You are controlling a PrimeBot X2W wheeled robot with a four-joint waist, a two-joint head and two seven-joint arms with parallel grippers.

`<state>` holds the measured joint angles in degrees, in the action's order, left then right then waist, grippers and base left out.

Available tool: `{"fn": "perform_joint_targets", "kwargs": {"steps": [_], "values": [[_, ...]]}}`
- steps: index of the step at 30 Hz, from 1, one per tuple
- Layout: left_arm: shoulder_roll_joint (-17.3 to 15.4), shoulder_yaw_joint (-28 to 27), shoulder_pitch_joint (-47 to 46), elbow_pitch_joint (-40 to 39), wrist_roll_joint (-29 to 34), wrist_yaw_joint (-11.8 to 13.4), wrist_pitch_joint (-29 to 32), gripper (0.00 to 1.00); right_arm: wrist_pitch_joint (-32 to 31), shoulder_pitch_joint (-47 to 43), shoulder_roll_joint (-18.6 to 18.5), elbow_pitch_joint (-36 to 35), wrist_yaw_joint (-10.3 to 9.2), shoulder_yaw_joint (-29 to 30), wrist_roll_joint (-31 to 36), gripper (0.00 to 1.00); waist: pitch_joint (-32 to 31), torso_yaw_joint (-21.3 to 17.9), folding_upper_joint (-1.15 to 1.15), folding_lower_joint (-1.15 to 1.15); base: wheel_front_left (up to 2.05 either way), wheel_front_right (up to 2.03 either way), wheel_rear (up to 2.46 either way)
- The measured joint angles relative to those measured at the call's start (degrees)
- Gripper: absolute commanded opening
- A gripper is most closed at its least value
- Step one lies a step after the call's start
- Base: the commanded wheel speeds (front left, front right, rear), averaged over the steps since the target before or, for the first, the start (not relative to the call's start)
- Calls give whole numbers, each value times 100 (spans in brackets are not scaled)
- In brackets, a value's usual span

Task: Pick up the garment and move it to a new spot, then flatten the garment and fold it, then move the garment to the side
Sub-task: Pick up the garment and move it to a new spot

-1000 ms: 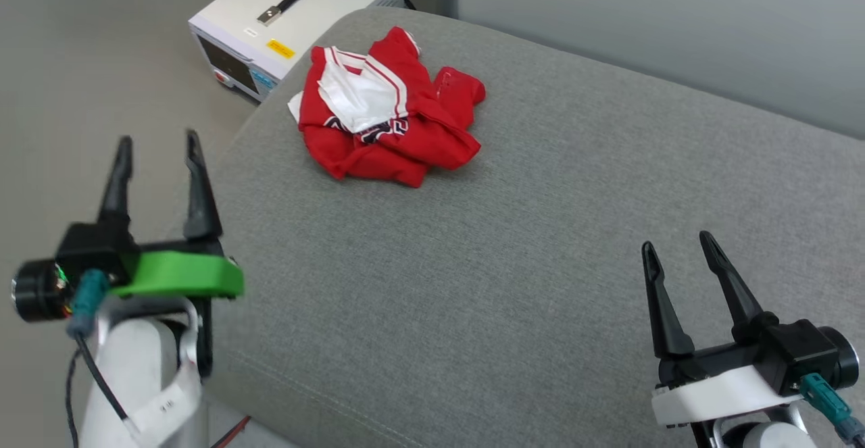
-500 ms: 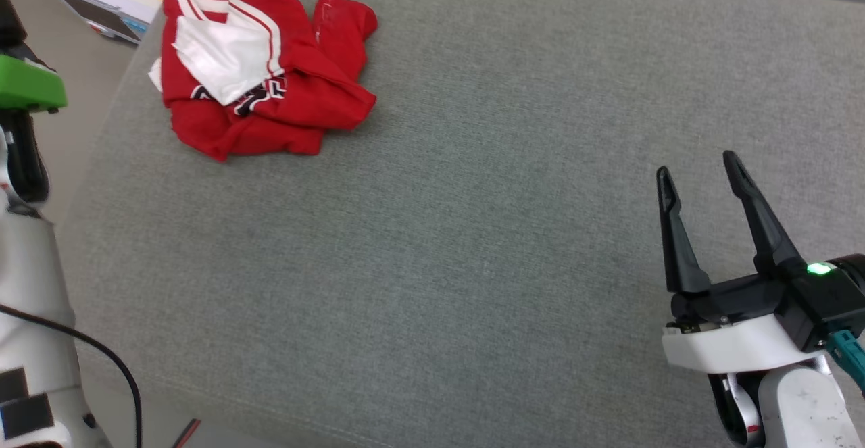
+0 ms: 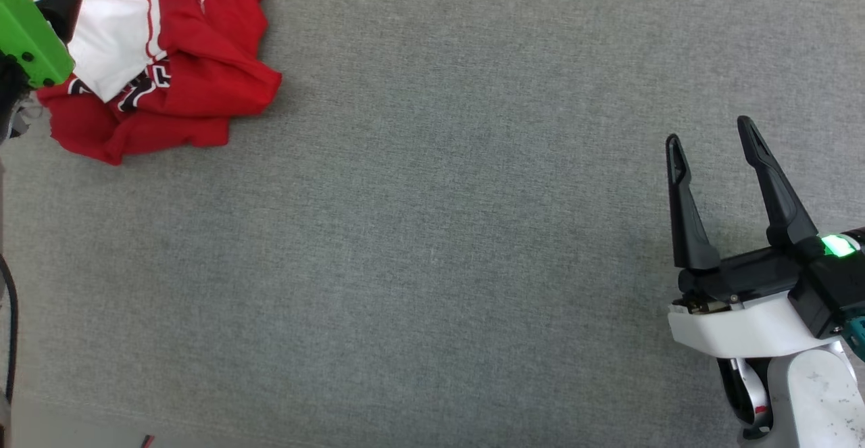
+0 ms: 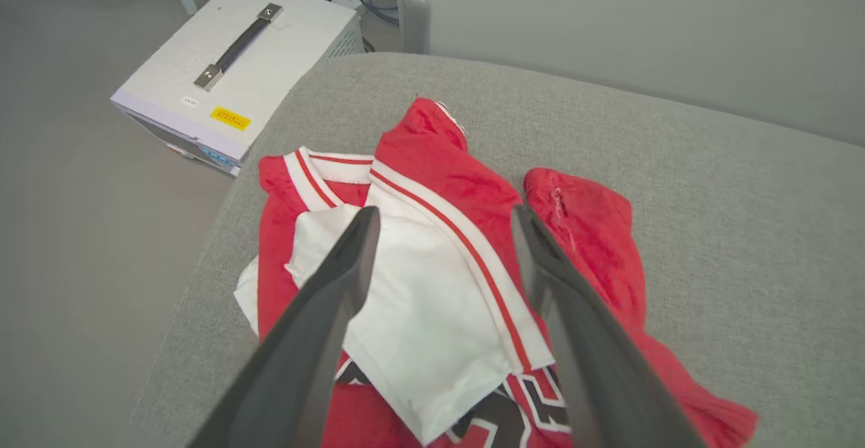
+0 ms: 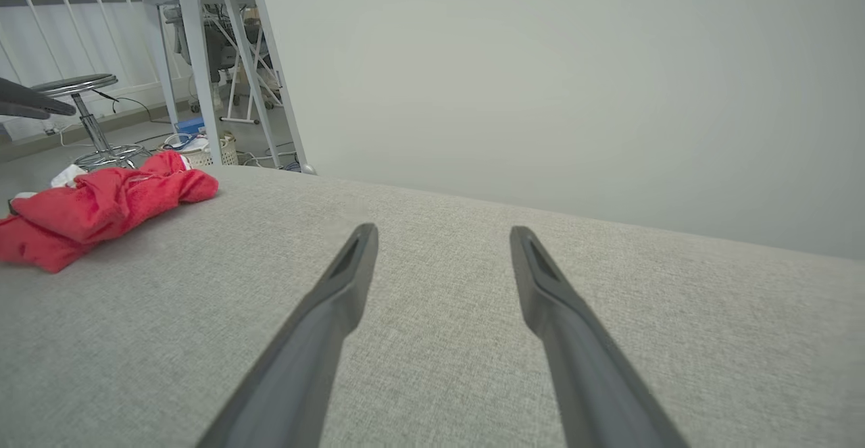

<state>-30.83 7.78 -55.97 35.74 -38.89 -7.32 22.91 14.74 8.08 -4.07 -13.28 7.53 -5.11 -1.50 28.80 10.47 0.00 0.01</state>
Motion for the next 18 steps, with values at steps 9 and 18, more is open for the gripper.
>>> {"fn": "perform_joint_targets", "kwargs": {"steps": [9,18], "values": [[-304,1024,-177,345,-681,0,1560,100,0,91,-23,-29,0,2,31,100,297,-175,0,0,0,0,0],[-393,1924,-387,657,-625,1,1794,100,0,203,-21,-21,0,-15,33,100,531,-256,0,-1,0,0,0]]}}
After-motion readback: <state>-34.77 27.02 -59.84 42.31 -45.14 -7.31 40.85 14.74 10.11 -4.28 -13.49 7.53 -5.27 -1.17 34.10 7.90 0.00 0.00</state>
